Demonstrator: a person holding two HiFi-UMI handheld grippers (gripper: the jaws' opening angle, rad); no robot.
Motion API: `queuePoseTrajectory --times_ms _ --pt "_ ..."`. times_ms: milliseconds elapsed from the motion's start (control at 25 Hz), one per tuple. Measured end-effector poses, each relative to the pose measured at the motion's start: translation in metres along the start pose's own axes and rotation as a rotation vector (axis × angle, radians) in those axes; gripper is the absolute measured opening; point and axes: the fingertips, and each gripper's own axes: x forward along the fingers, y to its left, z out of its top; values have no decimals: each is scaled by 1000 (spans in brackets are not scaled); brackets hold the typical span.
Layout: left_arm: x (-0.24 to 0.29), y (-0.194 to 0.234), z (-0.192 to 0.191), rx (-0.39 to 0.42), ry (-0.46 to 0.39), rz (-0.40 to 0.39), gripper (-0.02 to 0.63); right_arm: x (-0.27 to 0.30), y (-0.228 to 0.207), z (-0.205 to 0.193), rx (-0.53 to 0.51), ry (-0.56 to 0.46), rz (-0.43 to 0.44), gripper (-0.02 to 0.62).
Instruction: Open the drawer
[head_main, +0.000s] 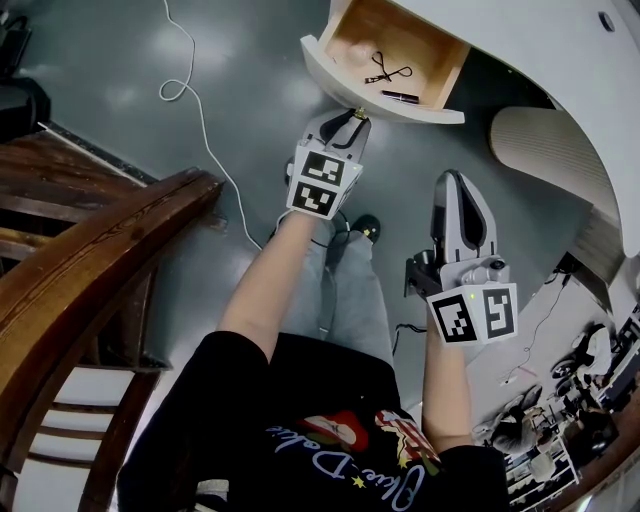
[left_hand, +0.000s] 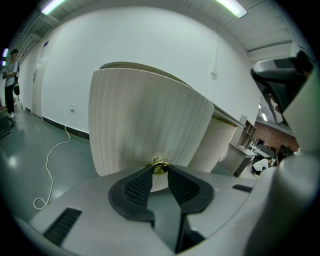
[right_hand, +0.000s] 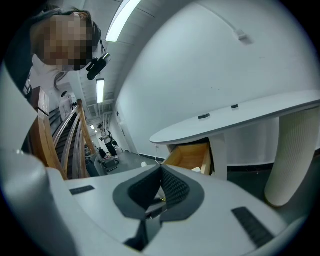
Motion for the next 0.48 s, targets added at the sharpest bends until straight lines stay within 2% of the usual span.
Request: queuePoseTrajectory --times_ms 480 --pt "-5 -2 -1 0 6 3 98 -2 -1 3 3 2 6 0"
